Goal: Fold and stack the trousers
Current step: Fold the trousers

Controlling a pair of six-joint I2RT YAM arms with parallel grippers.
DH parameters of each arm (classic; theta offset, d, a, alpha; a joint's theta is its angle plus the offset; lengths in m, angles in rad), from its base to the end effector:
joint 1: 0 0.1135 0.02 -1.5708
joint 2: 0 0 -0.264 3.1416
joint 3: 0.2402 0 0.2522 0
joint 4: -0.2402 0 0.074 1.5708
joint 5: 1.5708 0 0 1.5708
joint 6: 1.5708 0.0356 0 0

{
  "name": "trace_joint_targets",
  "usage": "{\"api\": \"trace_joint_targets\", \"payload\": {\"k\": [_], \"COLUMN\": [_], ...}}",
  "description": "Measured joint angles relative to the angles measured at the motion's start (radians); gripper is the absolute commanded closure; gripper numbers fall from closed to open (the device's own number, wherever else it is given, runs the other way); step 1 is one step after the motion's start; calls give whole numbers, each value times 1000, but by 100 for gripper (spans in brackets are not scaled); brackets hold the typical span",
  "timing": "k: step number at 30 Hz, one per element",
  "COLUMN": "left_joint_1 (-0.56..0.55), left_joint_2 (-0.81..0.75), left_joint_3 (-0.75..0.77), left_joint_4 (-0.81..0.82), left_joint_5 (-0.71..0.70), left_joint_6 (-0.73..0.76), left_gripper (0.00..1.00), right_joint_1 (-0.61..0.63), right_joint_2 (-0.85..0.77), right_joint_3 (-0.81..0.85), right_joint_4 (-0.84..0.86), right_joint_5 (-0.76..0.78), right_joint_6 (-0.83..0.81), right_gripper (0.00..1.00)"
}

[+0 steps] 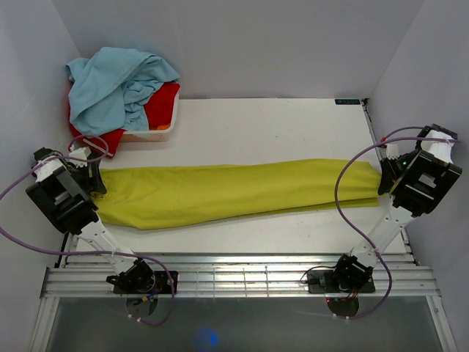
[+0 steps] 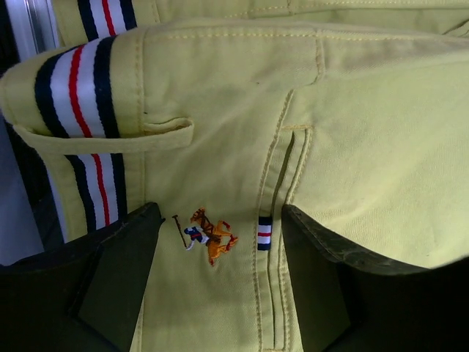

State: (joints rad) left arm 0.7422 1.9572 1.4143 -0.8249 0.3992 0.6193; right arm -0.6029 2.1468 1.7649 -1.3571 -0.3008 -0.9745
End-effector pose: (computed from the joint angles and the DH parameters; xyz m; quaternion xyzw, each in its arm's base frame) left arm 0.2907 0.2478 0.1782 -0.0398 0.9745 -0.0908 0.2013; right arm 0.3317 -0.2155 0.1928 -0.1696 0.9706 0.1641 0.0474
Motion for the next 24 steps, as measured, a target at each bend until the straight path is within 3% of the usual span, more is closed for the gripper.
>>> {"api": "trace_joint_targets", "payload": {"k": [4, 9, 10, 13, 15, 24], "left_joint_1": [-1, -3, -2, -2, -2, -19], "left_joint_2": [5, 18, 18, 18, 16, -65], "left_joint_3": [11, 39, 47, 98, 147, 179], "left_joint_4": [-1, -13, -21, -66, -96, -169], "left_joint_5": [-3, 20, 30, 61, 85, 166], "left_joint_6": [-10, -4, 2, 17, 30, 111], "left_gripper": [20, 13, 12, 12, 12, 16], "right_joint_1": [2, 35, 38, 39, 36, 84], "right_joint_2": [74, 77, 77, 53, 39, -170], "right_joint_3": [75, -38, -64, -82, -82, -137], "right_joint_4": [-30, 46, 70, 75, 113, 256], "right_joint_5": [18, 80, 97, 135, 153, 42], "right_joint_6": [31, 41, 51, 57, 65, 51], "right_gripper": [92, 61, 49, 45, 35, 37]}}
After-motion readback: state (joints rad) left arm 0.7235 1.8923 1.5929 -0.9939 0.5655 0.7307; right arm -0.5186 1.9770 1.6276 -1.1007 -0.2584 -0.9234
